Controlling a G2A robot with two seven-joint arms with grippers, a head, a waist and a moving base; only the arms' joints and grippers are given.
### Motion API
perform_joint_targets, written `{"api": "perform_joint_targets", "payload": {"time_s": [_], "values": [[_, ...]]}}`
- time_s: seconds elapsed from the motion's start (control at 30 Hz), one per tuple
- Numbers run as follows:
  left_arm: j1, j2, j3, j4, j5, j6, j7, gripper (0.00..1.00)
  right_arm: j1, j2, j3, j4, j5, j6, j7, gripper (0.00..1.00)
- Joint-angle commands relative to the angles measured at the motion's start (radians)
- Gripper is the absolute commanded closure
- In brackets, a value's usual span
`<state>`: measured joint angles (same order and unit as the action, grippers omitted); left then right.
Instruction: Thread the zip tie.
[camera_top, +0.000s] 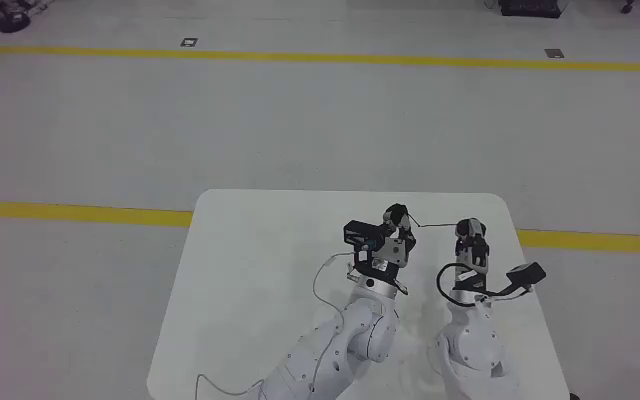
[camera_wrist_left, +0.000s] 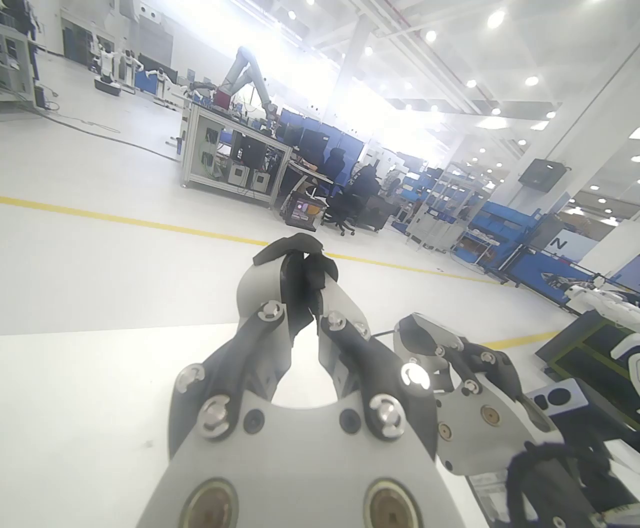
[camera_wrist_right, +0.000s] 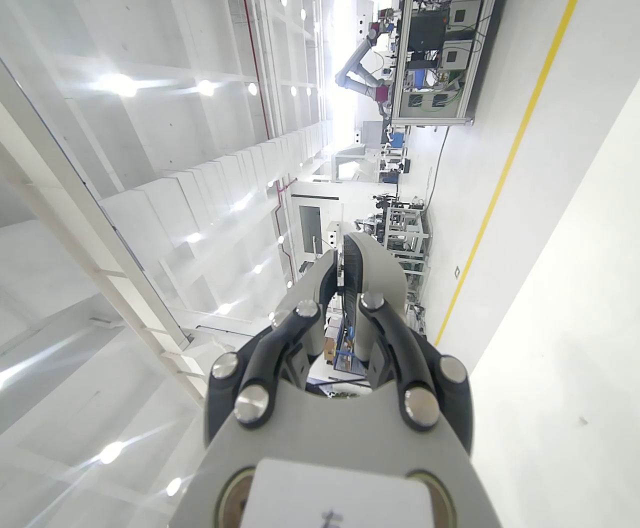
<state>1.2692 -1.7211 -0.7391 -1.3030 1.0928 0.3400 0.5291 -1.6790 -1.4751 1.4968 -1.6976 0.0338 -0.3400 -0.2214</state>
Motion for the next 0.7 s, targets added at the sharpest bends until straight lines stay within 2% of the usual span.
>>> {"api": "perform_joint_targets", "payload": {"time_s": [0.0,0.67], "values": [[0.000,0.000,0.000,0.000,0.000,0.000,0.000,1.00,0.001,-0.002,-0.001,0.002,-0.004,0.000,-0.002,1.00],[0.000,0.000,0.000,0.000,0.000,0.000,0.000,1.00,0.015,-0.010,-0.028,0.027,-0.055,0.000,-0.032,1.00]]}}
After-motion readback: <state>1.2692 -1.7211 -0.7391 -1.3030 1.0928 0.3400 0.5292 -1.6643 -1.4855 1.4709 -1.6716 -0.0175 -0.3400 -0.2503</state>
